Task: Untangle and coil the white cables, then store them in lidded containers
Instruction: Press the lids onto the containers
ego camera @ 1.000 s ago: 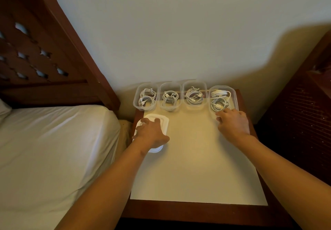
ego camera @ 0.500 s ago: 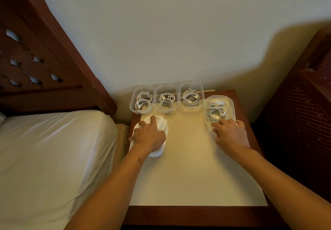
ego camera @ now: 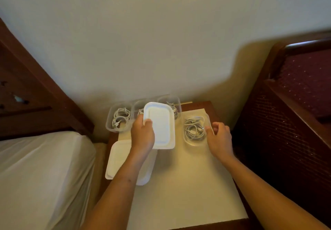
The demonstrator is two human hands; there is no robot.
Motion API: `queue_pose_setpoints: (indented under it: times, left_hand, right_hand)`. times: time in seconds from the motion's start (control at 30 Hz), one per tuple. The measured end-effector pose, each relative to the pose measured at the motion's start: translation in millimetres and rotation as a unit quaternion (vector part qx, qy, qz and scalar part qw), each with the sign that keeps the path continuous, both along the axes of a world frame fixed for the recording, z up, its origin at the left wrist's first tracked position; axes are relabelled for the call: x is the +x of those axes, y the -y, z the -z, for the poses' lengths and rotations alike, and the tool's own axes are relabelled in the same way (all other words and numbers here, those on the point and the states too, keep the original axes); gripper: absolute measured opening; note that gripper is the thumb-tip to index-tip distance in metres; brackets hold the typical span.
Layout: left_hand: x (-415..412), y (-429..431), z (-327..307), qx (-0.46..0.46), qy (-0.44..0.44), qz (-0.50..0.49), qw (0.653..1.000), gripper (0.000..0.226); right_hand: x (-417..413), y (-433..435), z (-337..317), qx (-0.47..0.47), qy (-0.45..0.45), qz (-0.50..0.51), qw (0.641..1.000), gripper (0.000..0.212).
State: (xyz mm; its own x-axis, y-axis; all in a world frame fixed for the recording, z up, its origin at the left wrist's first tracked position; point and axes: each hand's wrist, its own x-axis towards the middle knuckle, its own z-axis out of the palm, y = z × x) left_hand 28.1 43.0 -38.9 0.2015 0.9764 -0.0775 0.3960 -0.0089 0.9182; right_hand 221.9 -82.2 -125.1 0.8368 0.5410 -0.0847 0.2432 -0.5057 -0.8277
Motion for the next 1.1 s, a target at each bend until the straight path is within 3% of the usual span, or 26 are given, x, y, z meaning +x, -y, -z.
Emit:
queue_pose_setpoints:
  times: [0.07,0.27,0.47,0.6,0.73,0.87,0.97,1.1]
  left_hand:
    - [29.8,1.8,10.0,-0.05,0.036,0.024,0.998,0.027]
    - [87.3,13.8,59.0,-0.092,0.023,0.02,0.995,0.036]
    - [97.8,29.8,78.8,-0.075,-0.01,-0.063,0.995,0.03]
    - [108.0,36.6,75.8,-0.057,-0.039,-0.09,0.993,0.029]
    - [113.8,43.8,76.8,-0.043,-0.09,-0.083,0.992,0.035]
    - [116.3,44.2,77.3,-0.051,-0.079,-0.085,0.992,0.031]
    - [111.2,36.4,82.4,-0.07,-0.077,-0.07,0.992,0.023]
    - [100.2,23.8,84.7,-0.012,-0.16,0.032,0.987,0.025]
  right_hand:
    - [6.0,-3.1,1.9,-0.004,-0.045,-0.004,0.999,0.038]
    - [6.1,9.7,7.2,0.019,-0.131,0.038,0.99,0.039]
    - [0.0,15.6,8.0,0.048,-0.206,0.037,0.977,0.037]
    - [-3.3,17.8,1.8,0.047,-0.211,0.017,0.976,0.023]
    - [-3.7,15.7,-3.2,0.038,-0.144,-0.011,0.989,0.02]
    - [5.7,10.4,-0.2,-0.011,-0.087,-0.039,0.995,0.029]
    - [8.3,4.9,-3.1,-0.043,-0.059,-0.062,0.995,0.02]
    - [5.5,-4.5,-3.1,-0.177,0.092,-0.186,0.962,0.059]
